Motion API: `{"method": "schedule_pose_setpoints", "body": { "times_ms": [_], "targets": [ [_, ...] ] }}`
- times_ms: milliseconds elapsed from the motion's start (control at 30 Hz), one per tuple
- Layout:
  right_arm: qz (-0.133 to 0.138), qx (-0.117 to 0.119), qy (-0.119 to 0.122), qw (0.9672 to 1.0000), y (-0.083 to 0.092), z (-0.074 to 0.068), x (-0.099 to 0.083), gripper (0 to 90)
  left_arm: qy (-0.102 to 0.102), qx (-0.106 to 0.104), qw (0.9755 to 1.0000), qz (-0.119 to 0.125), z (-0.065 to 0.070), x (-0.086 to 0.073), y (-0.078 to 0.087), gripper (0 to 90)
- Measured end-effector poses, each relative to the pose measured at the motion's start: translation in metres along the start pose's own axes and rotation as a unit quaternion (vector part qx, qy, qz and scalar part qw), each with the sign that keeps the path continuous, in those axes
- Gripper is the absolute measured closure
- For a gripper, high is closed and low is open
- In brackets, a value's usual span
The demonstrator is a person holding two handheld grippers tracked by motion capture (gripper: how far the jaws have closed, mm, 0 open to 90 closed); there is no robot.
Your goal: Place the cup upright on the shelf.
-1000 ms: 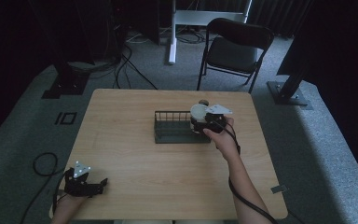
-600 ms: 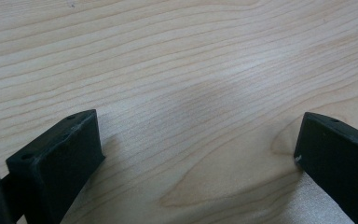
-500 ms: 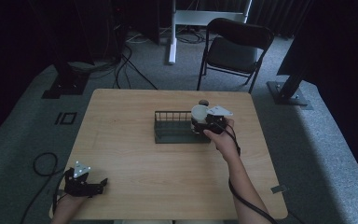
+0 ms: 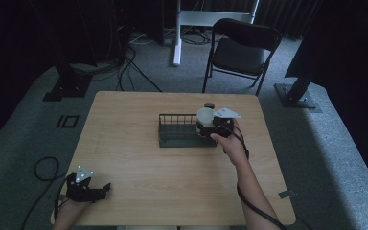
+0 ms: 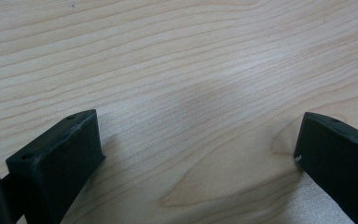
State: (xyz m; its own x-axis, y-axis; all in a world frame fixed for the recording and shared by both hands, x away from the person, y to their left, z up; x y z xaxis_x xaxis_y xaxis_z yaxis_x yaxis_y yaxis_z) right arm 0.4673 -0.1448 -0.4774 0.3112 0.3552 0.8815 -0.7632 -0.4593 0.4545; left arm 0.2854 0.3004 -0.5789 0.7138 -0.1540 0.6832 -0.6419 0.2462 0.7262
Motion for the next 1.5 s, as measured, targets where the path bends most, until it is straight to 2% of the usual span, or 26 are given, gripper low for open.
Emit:
{"method": "schedule_pose_setpoints", "body": {
  "times_ms": [733, 1500],
  "targets": [
    [0.006, -0.005, -0.005, 1.0, 0.022, 0.001, -0.018, 13.0, 0.0, 0.0, 1.0, 0.0, 0.0, 0.0, 0.0, 0.9],
    [-0.006, -0.013, -0.01, 0.9998, 0.038, 0.006, -0.049, 13.0, 0.0, 0.0, 1.0, 0.0, 0.0, 0.0, 0.0, 0.9]
  ]
}}
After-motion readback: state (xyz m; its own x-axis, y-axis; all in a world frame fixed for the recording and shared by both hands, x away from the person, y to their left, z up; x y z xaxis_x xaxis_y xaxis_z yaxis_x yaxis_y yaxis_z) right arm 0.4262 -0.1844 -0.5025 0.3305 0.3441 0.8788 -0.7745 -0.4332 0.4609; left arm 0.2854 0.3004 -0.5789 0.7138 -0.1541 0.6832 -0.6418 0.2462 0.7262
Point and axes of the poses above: each handheld gripper's, and its own axes: y roughly backward along the jaws, x roughly out of its top, z roughly to its right, the point moved 4 cm from there along -y, roughly forward along the jaws, and after that the axes turned 7 degrees about y, right-handed, at the moved point
